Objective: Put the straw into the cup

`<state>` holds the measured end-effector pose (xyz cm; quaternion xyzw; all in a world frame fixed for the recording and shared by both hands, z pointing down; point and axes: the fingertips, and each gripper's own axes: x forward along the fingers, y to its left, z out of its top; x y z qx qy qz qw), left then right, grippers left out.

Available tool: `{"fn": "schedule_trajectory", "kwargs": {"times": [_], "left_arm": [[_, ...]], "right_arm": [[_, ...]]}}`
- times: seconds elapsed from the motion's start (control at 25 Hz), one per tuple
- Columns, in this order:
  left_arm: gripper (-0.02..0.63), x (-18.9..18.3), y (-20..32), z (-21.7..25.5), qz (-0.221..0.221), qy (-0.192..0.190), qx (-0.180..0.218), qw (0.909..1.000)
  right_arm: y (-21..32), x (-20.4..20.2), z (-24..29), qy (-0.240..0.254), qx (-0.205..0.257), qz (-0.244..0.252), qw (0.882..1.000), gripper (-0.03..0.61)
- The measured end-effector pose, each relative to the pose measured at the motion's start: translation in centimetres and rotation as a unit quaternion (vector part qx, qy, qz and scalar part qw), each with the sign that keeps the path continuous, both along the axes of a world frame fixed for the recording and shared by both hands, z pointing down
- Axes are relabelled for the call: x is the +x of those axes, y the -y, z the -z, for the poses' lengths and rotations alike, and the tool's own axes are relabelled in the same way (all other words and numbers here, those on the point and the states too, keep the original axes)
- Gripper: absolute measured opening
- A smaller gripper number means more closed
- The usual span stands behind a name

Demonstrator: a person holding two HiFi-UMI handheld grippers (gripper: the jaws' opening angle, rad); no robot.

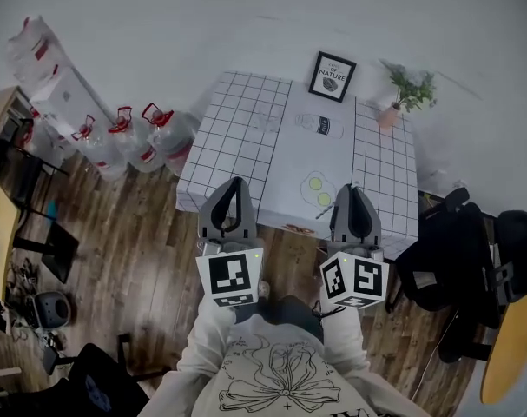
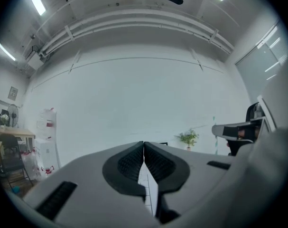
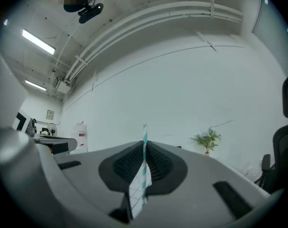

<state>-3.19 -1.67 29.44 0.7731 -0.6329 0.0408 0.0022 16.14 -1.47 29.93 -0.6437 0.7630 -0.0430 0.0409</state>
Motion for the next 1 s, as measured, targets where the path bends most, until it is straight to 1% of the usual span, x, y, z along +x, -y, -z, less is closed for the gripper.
{"fn": "schedule_trajectory", "kwargs": {"times": [0.16,0.4,0.64,0.84,1.0], "left_arm": [[0.005,-1.6,3.1,-1.3,0.008,-0.002,-0.016,0.9998],[0.005,-2.9,6.8,-3.1,0.02,-0.004,-0.034,0.9992],[0.005,-3.2,11.8,-3.6,0.031,-0.004,-0.039,0.9988],[0.005,-6.3,12.1,-3.8,0.042,-0.011,-0.031,0.9986],[0.005,-6.5,16.0,-4.3,0.056,-0.013,-0.036,0.9977]], "right_arm": [[3.1,-1.4,-1.0,-0.002,-0.012,0.007,1.0,0.015],[7.2,-2.7,-2.5,-0.005,-0.027,0.019,0.999,0.015],[13.0,-3.4,-3.1,-0.001,-0.031,0.033,0.999,0.015],[14.1,-7.0,-2.6,-0.002,-0.017,0.049,0.999,0.015],[18.8,-7.5,-2.8,0.003,-0.019,0.067,0.998,0.015]]}}
